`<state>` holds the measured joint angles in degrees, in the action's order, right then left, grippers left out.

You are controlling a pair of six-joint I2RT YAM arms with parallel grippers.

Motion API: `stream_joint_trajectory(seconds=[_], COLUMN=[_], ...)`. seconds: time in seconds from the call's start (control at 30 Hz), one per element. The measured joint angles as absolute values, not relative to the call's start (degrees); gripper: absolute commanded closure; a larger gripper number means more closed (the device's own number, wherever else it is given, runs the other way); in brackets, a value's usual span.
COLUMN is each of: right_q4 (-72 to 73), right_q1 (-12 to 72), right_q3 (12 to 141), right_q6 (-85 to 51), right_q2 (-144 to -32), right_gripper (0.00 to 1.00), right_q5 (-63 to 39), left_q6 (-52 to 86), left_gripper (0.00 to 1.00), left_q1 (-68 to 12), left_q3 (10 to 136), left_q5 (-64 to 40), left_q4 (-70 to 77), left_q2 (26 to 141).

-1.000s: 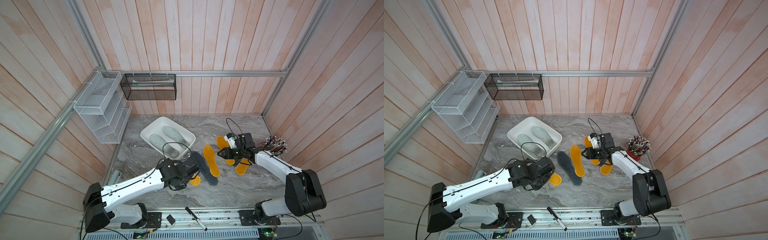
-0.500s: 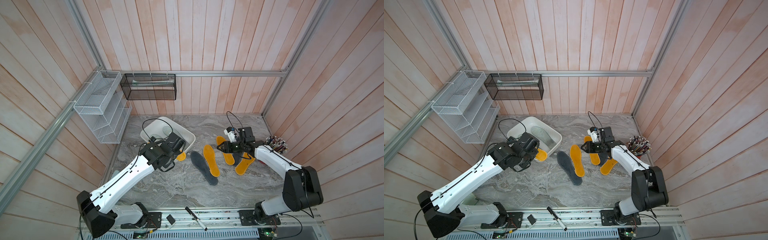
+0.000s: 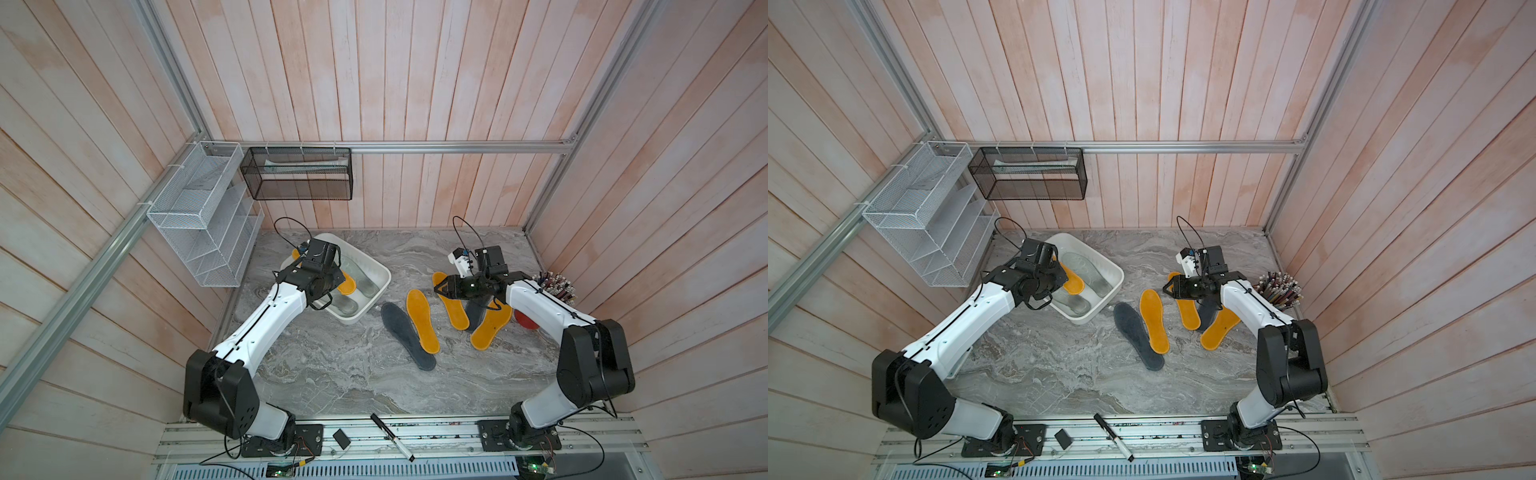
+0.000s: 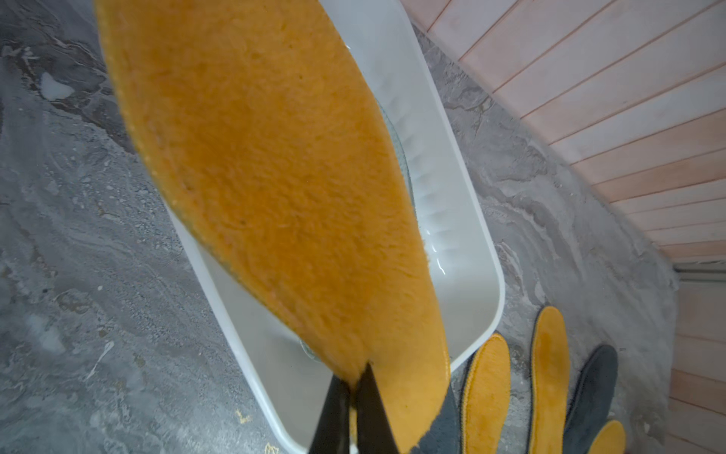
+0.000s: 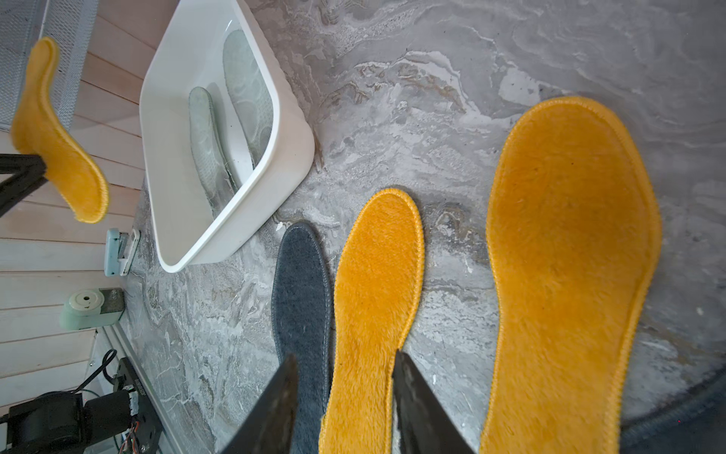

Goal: Put the insoles into the storage box
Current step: Place the insole in the storage box.

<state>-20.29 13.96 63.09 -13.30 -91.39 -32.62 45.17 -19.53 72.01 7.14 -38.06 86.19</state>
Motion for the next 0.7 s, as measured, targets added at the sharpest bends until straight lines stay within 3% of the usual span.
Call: stream_joint_trajectory(seconds=[0.3,0.7], right_q4=[-20.93,-21.98], right_q1=[12.97,12.80], right_q3=[66.32,71.81], right_q6=[-13.32,-13.32], right_q2=[-95.26,-100.36], right_gripper=[0.58,0.58], right_q5=[-32.47,-32.45], left_q6=[38.30,36.51], left_gripper=[1.00,1.00], left_q1=[-15.11,-12.56], left_q3=[67.11,66.04], left_q5=[-0.51,-4.27], left_q4=[-28.03,-25.28], left_q2=[89.58,95.81])
